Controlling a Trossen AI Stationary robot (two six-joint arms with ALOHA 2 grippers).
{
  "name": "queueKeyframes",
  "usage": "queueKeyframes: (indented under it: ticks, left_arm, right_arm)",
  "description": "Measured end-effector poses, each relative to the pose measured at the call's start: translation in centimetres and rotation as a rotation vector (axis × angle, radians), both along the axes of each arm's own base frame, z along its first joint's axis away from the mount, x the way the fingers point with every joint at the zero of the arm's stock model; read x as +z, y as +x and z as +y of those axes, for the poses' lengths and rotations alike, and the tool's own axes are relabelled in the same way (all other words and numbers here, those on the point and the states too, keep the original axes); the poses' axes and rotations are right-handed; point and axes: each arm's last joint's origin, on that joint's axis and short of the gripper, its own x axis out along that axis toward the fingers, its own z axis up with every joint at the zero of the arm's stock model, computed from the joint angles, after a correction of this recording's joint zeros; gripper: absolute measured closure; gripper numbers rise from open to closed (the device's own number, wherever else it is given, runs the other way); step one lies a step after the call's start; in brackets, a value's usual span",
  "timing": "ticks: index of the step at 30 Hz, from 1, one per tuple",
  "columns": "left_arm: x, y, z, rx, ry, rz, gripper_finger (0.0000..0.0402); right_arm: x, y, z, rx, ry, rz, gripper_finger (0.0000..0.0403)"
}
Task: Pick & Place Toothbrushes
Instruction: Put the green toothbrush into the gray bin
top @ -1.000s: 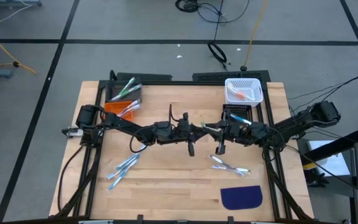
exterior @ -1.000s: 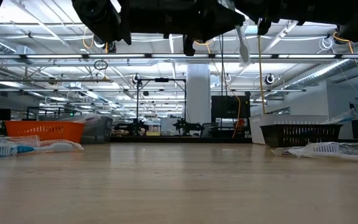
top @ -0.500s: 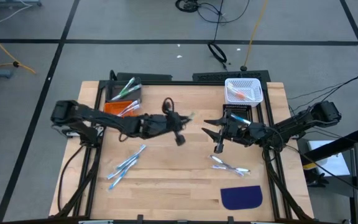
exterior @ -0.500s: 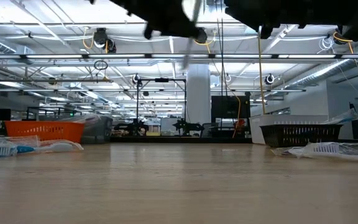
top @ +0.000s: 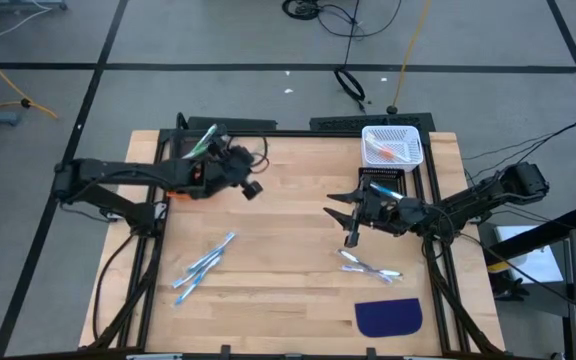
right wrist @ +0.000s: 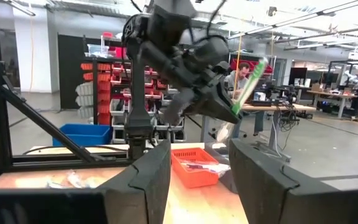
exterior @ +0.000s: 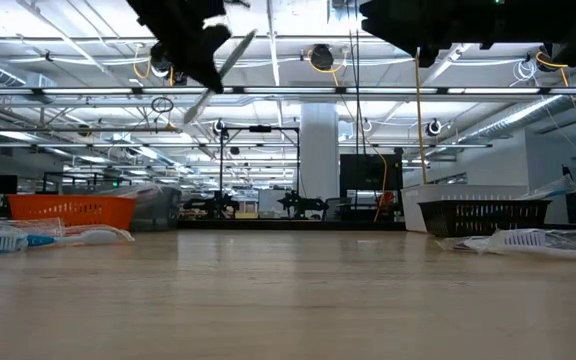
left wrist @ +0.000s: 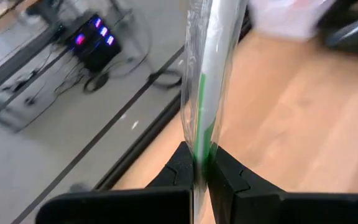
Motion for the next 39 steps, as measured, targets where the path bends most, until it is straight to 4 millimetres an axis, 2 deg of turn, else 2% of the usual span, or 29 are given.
queueKeyframes:
  ticks: [8,20,27,39]
  left_arm:
    - [-1.8,-2.1,4.3,0.175,-0.024,0.139,0.0393]
    - [-6.5,-6.4,9.8,0.371,-0.146,0.279,0.0393]
    - [-7.3,-8.5,12.1,0.458,-0.155,0.316,0.0393]
    - [-7.6,-10.7,14.1,0.486,-0.209,0.359,0.0393]
  right_arm:
    - [-0.1,0.0,0.0,0.008,0.034,0.005,0.0246]
    - [-0.4,0.1,0.0,0.009,0.033,0.034,0.0246]
    - [-0.4,0.1,0.0,0.008,0.031,0.035,0.0246]
    - [-0.4,0.1,0.0,0.008,0.030,0.037,0.0246]
